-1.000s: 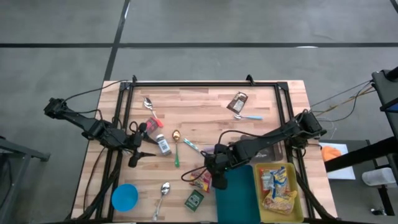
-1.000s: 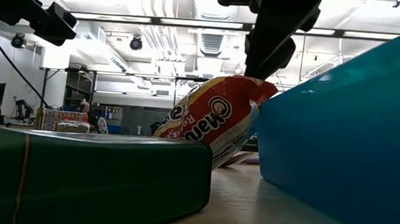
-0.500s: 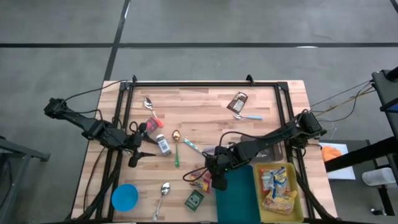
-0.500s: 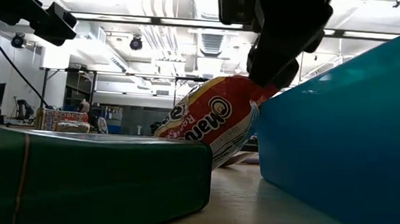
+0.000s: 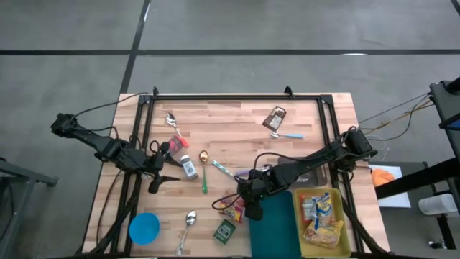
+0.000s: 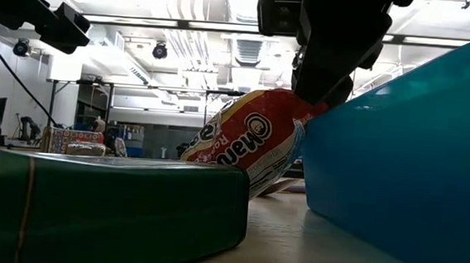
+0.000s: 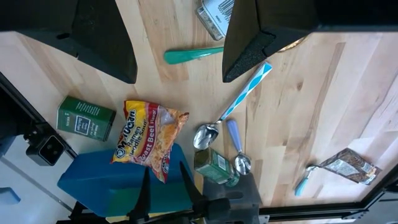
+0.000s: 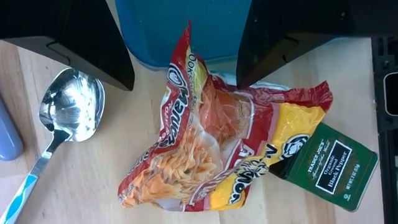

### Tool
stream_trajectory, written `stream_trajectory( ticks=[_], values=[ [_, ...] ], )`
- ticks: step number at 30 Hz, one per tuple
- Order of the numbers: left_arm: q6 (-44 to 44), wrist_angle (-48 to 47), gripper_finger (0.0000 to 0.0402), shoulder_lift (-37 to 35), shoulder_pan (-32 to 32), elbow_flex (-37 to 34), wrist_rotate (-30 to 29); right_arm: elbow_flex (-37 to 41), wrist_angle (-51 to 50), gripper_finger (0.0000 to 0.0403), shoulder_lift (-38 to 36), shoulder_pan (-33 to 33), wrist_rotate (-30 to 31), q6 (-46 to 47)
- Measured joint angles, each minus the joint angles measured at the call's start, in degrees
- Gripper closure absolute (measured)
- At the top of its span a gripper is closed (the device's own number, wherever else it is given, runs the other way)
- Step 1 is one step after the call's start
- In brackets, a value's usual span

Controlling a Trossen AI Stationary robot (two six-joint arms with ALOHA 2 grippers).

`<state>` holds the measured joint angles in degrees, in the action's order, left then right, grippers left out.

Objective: Pick & Place Food Item
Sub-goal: Put the red noodle pack into the yellow bin

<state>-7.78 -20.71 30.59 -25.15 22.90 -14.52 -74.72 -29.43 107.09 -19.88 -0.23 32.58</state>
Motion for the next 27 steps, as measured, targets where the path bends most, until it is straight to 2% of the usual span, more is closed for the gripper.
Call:
stream_trajectory(
  ticks=[5, 21, 27],
  values=[
    [0.0, 0.0, 0.0161, 0.0, 0.0, 0.0, 0.0, 0.0, 0.0, 0.0152, 0.0, 0.0, 0.4, -0.6],
    [0.0, 0.0, 0.0161, 0.0, 0.0, 0.0, 0.0, 0.0, 0.4, 0.0384, 0.0, 0.0, 1.9, -3.3],
    [0.0, 0.0, 0.0161, 0.0, 0.0, 0.0, 0.0, 0.0, 1.0, 0.039, 0.0, 0.0, 1.9, -3.3]
  ],
)
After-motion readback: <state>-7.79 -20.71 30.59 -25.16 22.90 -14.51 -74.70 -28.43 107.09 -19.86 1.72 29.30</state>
